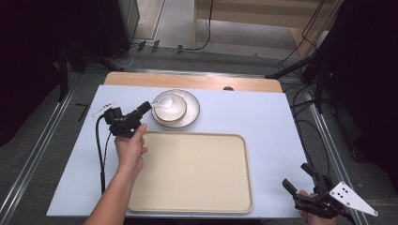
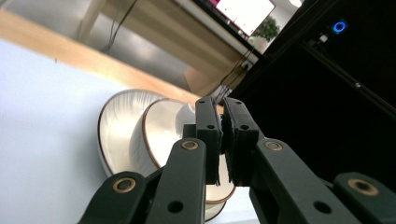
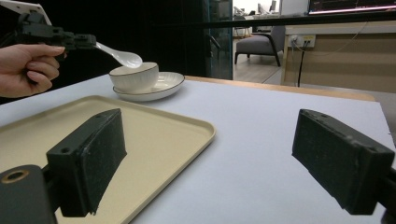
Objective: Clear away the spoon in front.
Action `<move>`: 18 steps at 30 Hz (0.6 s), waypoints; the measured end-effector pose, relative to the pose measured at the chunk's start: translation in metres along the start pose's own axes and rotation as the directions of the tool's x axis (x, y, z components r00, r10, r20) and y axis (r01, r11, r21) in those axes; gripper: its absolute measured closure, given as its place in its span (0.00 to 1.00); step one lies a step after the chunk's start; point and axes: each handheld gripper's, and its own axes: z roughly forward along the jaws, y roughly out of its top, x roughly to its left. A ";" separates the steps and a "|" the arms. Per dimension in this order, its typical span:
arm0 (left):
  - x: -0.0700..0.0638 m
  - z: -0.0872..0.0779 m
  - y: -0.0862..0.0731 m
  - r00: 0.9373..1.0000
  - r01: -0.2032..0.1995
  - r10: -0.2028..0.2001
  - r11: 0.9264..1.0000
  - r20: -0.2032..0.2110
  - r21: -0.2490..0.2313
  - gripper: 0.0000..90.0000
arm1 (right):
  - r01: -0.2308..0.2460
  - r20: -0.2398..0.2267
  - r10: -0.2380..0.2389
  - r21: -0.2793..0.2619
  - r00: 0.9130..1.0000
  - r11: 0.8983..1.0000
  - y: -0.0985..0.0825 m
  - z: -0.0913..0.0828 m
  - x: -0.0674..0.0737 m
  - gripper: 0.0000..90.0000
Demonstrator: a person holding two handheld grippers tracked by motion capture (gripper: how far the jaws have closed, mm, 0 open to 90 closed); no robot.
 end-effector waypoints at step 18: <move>-0.013 -0.030 -0.004 0.995 -0.095 0.094 0.993 -0.010 -0.066 0.96 | 0.002 -0.004 -0.002 0.013 1.000 1.000 -0.001 0.002 0.001 0.11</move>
